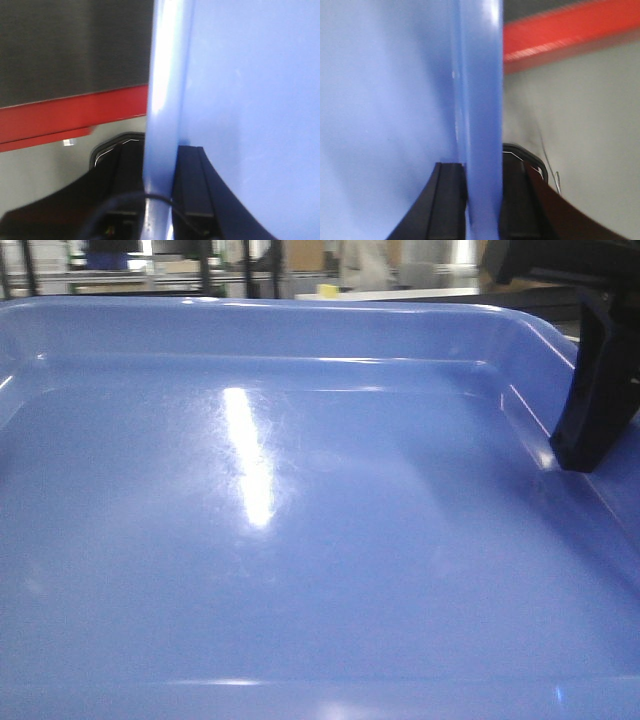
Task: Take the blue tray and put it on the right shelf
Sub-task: 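Hold the tray raised in both grippers while the base drives to the shelf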
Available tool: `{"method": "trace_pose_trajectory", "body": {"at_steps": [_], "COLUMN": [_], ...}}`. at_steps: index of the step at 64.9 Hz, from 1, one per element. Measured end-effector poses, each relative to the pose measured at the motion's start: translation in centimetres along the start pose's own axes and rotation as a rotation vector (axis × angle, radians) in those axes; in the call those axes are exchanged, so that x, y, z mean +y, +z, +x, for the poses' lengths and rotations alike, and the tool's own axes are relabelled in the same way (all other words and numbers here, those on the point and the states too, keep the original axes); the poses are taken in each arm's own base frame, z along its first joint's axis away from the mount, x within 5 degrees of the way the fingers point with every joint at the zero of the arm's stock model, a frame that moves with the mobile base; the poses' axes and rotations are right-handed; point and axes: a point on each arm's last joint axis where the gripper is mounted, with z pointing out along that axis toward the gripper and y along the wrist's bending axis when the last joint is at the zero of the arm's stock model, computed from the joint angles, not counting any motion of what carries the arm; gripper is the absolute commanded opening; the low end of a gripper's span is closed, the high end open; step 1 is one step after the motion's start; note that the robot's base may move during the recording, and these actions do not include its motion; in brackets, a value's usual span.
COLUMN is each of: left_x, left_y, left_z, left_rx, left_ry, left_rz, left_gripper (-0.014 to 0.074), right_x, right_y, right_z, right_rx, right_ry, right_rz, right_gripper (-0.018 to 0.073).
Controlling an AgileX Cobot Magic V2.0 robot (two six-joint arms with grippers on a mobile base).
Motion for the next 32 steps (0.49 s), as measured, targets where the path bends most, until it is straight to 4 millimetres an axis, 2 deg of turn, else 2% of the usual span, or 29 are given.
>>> {"method": "trace_pose_trajectory", "body": {"at_steps": [32], "left_x": [0.00], "left_y": [0.00], "left_z": [0.00], "left_rx": [0.000], "left_ry": [0.000], "left_rz": [0.000], "left_gripper": [-0.0010], "right_x": [0.00], "right_y": [0.00], "right_z": [0.00], "right_rx": [0.000], "right_ry": [0.001], "right_rz": [0.000], "right_gripper": [0.0057]}}
